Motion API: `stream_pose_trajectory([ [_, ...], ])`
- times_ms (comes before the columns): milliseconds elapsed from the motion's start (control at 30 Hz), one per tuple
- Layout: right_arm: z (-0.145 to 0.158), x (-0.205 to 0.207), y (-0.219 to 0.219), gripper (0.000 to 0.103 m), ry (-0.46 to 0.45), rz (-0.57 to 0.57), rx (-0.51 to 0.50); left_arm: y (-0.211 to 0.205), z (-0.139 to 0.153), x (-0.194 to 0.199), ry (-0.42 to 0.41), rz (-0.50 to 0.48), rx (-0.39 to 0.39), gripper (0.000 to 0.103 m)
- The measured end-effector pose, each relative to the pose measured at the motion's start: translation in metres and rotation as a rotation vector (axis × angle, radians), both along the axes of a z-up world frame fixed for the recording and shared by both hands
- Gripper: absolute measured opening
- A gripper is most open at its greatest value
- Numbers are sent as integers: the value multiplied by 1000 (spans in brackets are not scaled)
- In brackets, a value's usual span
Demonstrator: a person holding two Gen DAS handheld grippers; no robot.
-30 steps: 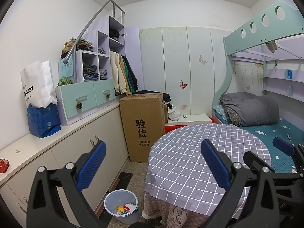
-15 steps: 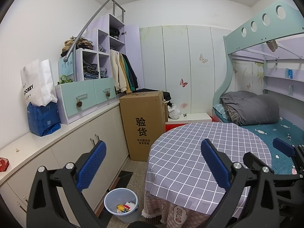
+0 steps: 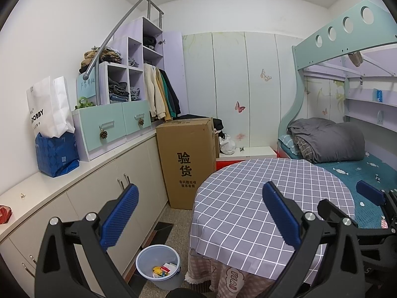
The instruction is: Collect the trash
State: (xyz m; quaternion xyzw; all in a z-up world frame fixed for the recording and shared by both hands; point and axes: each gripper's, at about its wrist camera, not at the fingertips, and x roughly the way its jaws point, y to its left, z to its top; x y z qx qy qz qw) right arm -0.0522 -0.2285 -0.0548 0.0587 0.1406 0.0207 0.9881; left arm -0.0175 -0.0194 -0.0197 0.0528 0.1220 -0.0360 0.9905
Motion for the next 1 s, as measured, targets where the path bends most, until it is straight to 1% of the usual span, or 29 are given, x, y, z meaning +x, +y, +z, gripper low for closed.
stream_pose_trajectory([
  [1000, -7, -3, 3, 97, 16, 8, 10, 7, -8, 0, 8, 1, 2, 98],
])
